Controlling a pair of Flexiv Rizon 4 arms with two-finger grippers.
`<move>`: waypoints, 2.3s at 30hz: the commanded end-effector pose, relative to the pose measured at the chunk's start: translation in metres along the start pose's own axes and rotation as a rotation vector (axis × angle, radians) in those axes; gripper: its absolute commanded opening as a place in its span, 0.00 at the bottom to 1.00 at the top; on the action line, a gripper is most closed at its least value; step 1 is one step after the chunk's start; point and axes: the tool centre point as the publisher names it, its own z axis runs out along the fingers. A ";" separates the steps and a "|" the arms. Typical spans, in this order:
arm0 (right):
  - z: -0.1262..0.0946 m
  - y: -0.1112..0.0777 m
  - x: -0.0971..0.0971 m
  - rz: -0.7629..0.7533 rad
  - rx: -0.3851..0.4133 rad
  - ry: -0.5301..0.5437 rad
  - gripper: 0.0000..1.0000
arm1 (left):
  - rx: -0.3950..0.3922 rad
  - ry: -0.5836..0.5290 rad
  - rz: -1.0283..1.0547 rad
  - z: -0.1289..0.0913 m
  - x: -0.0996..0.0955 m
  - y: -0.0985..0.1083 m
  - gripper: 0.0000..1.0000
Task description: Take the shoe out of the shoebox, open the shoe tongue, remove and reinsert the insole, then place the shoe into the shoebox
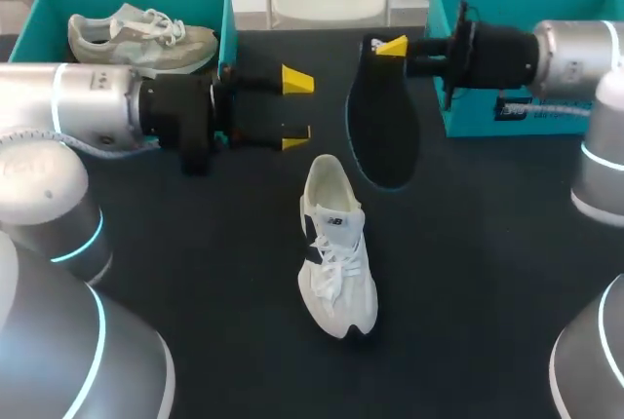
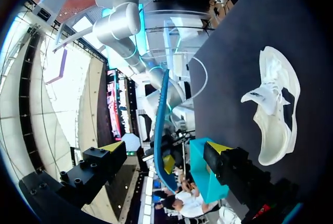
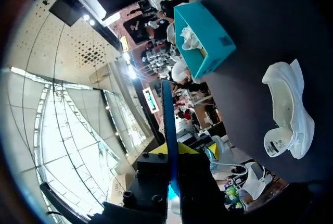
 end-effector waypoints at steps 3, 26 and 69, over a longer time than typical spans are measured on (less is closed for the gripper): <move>0.026 0.019 -0.006 0.053 0.054 -0.043 0.00 | -0.007 -0.001 -0.006 0.013 -0.002 0.001 1.00; 0.058 0.014 -0.018 0.059 0.052 -0.018 0.00 | -0.032 -0.001 0.003 0.045 0.015 0.015 0.16; -0.008 -0.053 -0.023 -0.422 0.133 -0.110 1.00 | -0.009 -0.020 -0.085 -0.016 0.005 0.016 0.00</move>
